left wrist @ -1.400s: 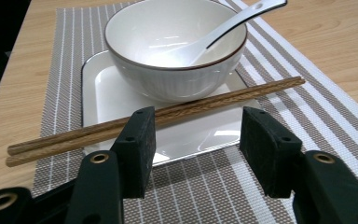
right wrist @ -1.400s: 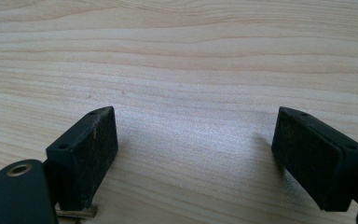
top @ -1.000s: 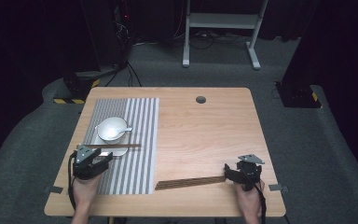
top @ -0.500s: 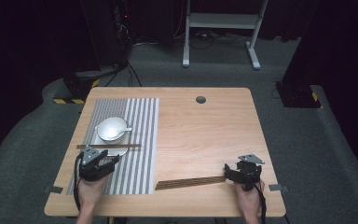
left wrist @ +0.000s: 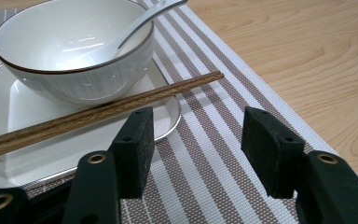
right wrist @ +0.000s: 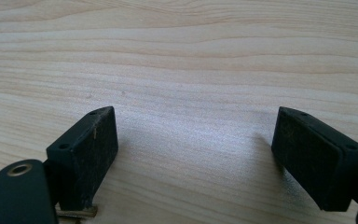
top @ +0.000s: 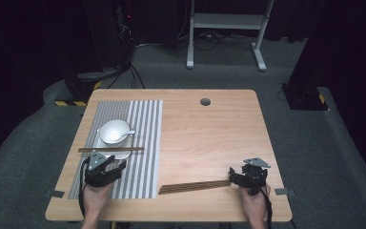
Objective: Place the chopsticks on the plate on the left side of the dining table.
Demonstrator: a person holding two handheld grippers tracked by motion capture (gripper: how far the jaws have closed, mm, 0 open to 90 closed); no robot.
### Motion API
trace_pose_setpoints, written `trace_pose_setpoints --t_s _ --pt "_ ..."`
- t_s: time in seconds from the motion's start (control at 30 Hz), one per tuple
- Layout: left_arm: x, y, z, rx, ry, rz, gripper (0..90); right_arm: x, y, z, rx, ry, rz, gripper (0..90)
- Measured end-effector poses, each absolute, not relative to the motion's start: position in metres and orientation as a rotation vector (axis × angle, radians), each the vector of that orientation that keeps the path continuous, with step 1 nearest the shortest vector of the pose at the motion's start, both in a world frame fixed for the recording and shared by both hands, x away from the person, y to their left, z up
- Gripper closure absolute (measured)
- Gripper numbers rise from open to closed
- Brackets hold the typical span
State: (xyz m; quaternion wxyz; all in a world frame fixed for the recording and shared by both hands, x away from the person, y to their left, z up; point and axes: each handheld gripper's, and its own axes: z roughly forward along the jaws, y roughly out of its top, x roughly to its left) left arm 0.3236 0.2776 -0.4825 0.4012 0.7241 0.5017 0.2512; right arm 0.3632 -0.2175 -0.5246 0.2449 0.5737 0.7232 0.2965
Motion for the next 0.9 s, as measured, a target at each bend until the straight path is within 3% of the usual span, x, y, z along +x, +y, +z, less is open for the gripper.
trace_pose_setpoints --t_s 0.9 --pt "0.319 0.255 -0.484 1.846 1.206 0.559 43.5 0.363 -0.217 -0.525 1.565 1.975 0.809 13.9"
